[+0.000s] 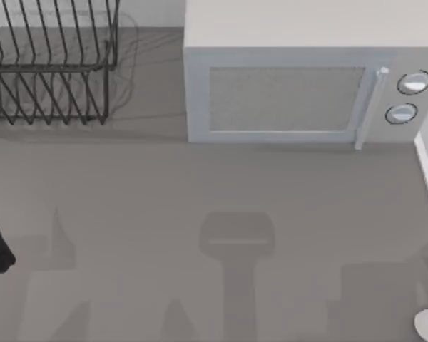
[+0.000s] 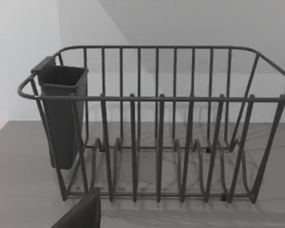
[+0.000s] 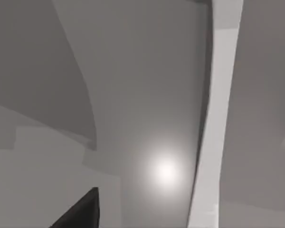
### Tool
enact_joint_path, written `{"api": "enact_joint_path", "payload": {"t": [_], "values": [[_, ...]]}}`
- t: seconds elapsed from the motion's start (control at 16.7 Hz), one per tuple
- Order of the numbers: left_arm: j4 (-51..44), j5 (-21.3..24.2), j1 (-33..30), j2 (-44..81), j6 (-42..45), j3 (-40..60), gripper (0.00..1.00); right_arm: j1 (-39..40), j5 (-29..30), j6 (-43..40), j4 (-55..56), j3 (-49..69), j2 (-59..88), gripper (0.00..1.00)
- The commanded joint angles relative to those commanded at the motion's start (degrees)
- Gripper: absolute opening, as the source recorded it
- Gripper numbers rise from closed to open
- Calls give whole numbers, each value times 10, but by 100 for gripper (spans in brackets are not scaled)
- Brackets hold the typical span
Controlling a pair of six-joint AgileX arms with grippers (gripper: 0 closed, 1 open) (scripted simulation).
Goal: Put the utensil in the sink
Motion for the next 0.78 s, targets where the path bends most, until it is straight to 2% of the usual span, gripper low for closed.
{"api": "enact_joint_path", "payload": {"t": [0.24, 0.54, 0.78], "values": [[0, 0, 0, 0, 0, 0, 100, 0, 0, 1, 98, -53, 47, 100], [0, 0, 0, 0, 0, 0, 100, 0, 0, 1, 110, -61, 54, 100], [0, 0, 0, 0, 0, 0, 100, 0, 0, 1, 110, -61, 54, 70]]}}
